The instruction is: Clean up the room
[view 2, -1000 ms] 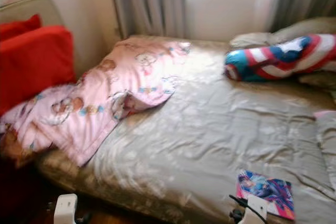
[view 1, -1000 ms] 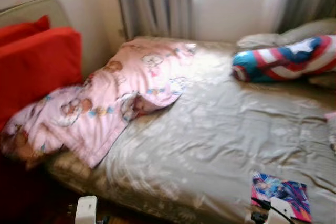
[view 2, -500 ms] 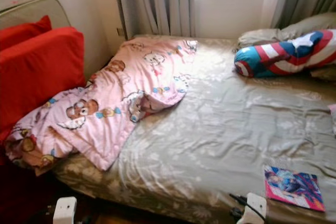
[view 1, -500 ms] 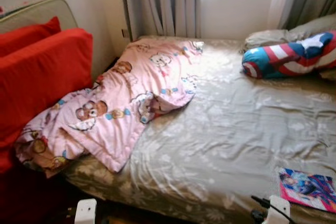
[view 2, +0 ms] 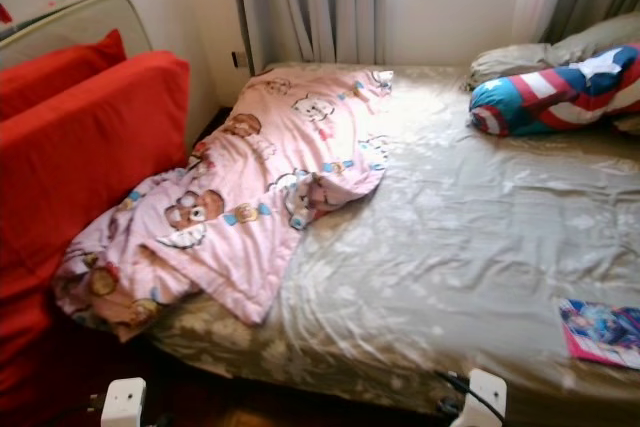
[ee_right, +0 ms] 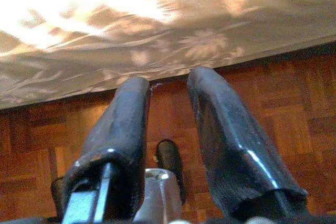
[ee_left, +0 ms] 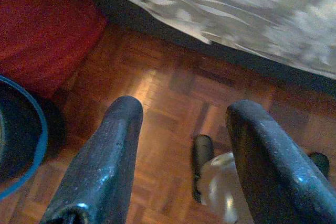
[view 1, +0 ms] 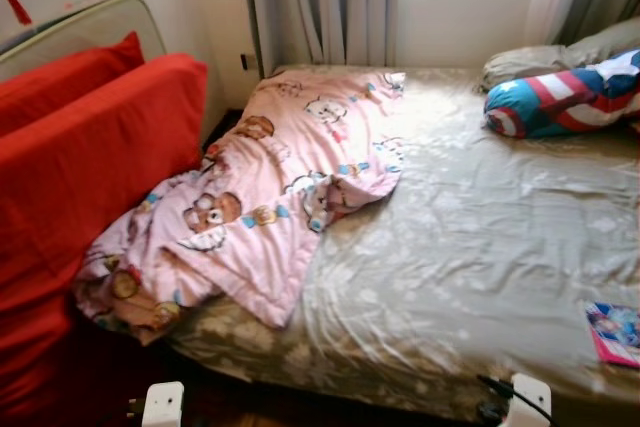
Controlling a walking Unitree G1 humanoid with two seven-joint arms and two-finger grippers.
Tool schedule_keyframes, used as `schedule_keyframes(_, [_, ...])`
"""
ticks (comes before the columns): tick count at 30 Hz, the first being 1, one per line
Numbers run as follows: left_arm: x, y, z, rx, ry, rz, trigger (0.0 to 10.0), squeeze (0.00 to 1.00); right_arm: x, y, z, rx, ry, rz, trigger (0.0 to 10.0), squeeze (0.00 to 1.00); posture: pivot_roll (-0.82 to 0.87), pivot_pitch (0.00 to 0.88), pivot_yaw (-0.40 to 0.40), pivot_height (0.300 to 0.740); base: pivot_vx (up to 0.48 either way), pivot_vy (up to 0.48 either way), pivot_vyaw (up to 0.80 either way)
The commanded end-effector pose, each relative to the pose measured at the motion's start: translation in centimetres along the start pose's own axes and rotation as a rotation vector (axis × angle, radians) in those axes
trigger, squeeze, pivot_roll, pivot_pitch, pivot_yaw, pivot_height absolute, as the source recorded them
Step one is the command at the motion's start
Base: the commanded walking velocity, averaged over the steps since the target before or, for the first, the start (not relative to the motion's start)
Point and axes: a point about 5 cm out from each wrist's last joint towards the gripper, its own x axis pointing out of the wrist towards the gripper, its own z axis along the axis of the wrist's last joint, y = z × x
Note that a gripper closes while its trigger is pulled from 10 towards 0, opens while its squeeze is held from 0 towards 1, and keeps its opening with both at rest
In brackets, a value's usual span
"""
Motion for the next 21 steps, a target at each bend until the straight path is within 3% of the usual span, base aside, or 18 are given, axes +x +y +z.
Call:
schedule_keyframes(1, [-0.25, 0.31, -0.86, -0.005, 0.030, 0.012, 10.0, 0.00, 0.07, 0.38, 0.06, 0.003, 0.001, 0.011, 10.0, 0.00, -0.09, 0.000, 0.026, 0.740, 0.000, 0.480, 0.00])
schedule_keyframes(12, [-0.29, 0.34, -0.98, -0.013, 0.030, 0.020, 10.0, 0.00, 0.04, 0.32, -0.02, -0.004, 0.002, 0.014, 10.0, 0.00, -0.09, 0.000, 0.025, 0.740, 0.000, 0.480, 0.00])
schedule_keyframes(21, [-0.26, 0.30, -0.83, -0.015, 0.020, 0.022, 10.0, 0.00, 0.06, 0.29, 0.10, -0.003, 0.000, 0.012, 10.0, 0.00, -0.08, 0.000, 0.021, 0.740, 0.000, 0.000, 0.00])
